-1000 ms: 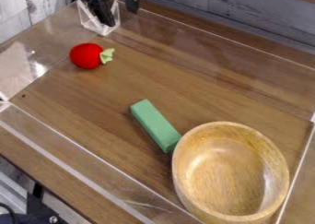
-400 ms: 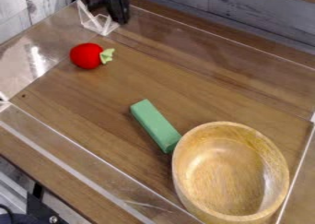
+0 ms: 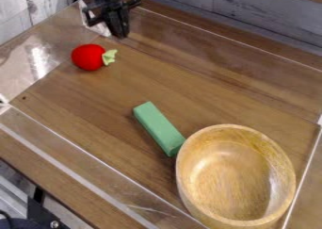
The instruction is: Move the red object to the left side of the table
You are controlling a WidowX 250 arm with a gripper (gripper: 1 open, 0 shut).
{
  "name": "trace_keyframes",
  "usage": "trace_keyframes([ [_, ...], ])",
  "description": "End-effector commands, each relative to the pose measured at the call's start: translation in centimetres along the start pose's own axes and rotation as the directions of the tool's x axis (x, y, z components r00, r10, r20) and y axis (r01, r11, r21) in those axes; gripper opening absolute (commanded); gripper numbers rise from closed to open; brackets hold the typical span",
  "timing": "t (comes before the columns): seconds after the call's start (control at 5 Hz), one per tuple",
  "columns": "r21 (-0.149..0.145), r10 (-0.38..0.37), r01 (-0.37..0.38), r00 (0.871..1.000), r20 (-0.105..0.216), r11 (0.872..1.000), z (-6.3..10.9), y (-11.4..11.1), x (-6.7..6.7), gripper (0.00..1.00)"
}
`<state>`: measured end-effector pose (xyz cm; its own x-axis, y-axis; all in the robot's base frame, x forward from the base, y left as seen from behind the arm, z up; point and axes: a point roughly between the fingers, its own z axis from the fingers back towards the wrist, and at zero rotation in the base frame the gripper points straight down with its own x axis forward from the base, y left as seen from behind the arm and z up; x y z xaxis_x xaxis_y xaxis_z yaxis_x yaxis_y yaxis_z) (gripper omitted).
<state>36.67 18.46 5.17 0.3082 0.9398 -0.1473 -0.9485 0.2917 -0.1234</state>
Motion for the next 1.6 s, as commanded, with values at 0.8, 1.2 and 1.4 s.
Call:
trace_keyframes([
  [0.8,-0.019,-0.192,0.193,0.979,0.070,0.981,6.1,-1.1,0.3,1.00],
  [1.2,-0.002,-0.246,0.246,0.969,0.028,0.969,4.4,-1.4,-2.1,1.00],
  [1.4,0.006,-0.291,0.291,0.957,0.006,0.957,4.7,-2.0,-3.4,1.00],
])
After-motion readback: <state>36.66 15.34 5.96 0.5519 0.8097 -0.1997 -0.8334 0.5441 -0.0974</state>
